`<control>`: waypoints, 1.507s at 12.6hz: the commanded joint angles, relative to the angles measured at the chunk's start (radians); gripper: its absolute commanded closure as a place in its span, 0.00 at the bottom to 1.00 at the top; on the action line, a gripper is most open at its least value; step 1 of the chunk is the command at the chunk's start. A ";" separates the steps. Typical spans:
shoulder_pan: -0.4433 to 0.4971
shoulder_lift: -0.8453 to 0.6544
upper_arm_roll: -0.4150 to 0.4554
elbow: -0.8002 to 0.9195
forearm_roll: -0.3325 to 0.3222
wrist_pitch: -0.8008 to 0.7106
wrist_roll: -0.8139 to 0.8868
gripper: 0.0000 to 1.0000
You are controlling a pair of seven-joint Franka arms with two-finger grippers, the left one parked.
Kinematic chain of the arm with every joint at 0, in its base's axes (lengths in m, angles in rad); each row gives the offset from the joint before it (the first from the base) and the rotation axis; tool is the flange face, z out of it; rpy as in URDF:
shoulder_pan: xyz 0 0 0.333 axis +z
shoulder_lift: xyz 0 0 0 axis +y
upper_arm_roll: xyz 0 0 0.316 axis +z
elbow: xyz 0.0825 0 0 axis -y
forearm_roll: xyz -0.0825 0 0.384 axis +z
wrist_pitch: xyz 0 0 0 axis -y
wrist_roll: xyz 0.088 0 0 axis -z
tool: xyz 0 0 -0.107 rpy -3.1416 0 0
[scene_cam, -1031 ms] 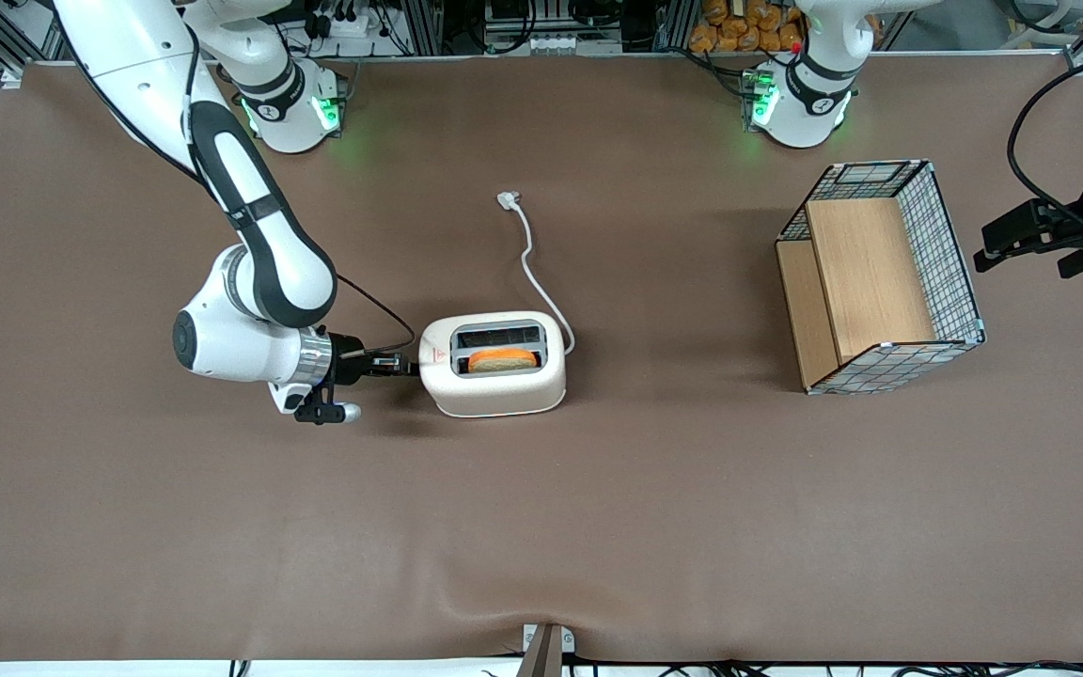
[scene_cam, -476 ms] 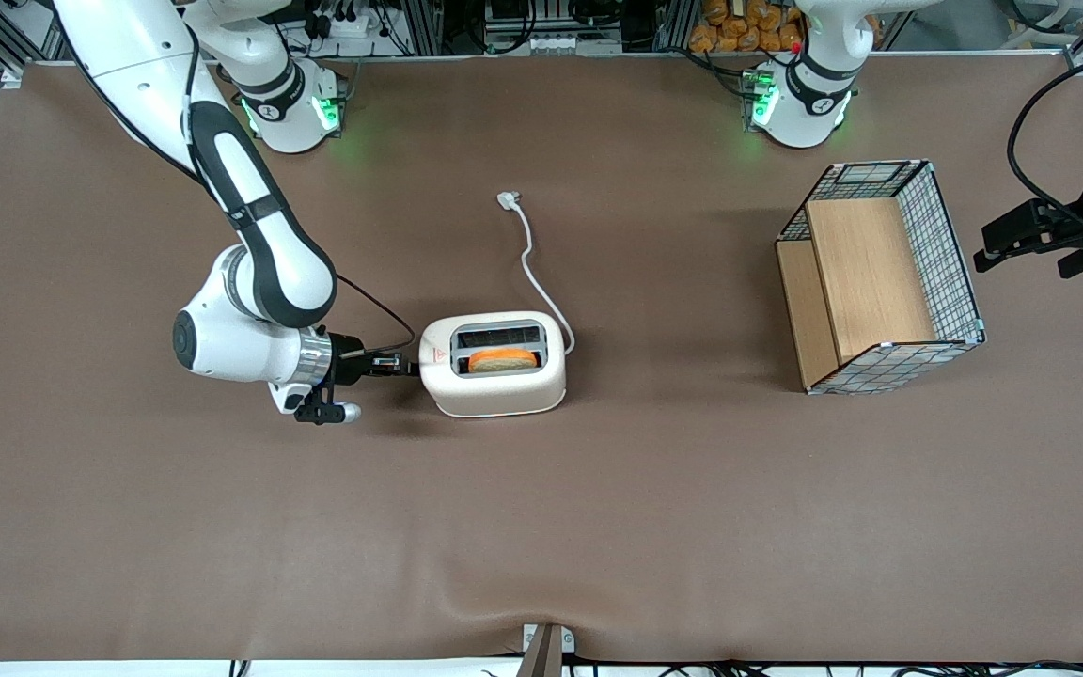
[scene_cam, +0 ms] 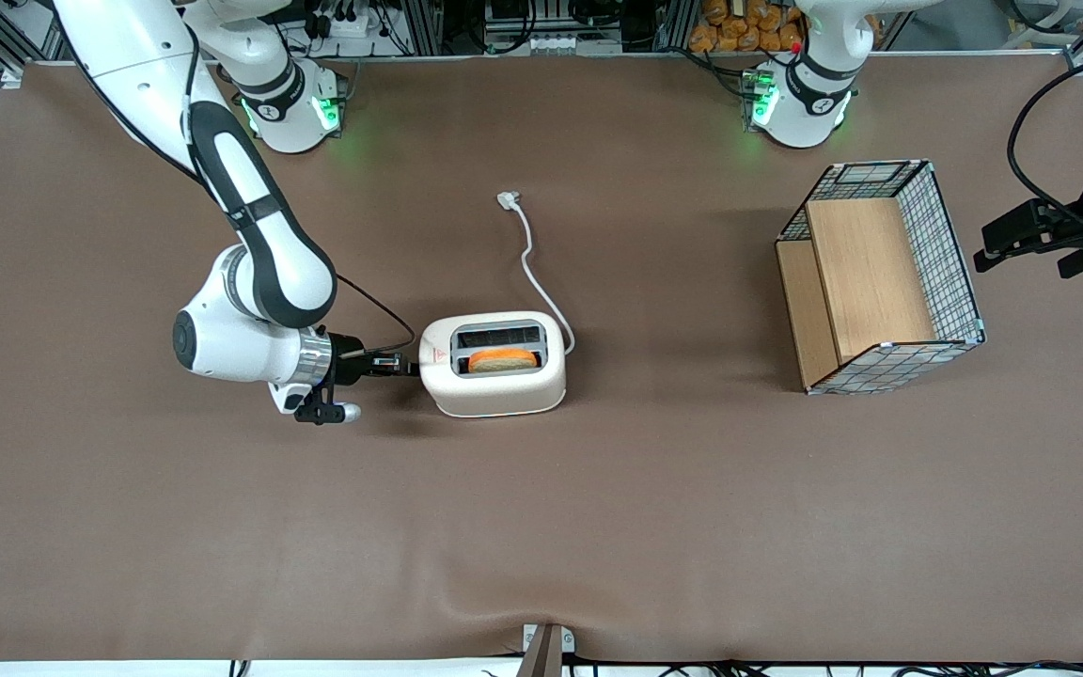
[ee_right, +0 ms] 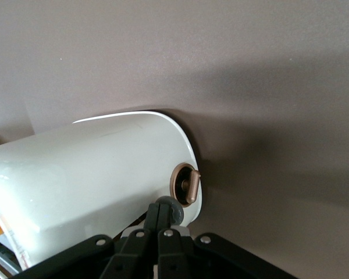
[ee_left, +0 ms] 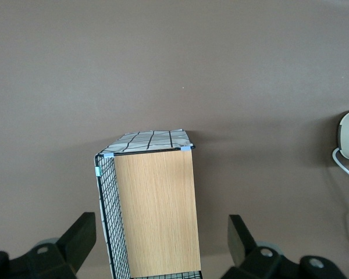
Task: Press toaster button with right arm
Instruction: 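Lift the right gripper off the lever and pull back past the plate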
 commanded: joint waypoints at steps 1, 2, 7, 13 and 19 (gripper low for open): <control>0.005 0.044 -0.004 0.006 0.019 0.044 -0.055 1.00; 0.004 0.043 -0.004 0.009 0.019 0.043 -0.050 1.00; -0.018 0.038 -0.007 0.058 0.019 -0.035 -0.043 1.00; -0.085 0.039 -0.013 0.164 0.004 -0.196 0.013 0.00; -0.104 0.041 -0.015 0.349 -0.270 -0.287 0.013 0.00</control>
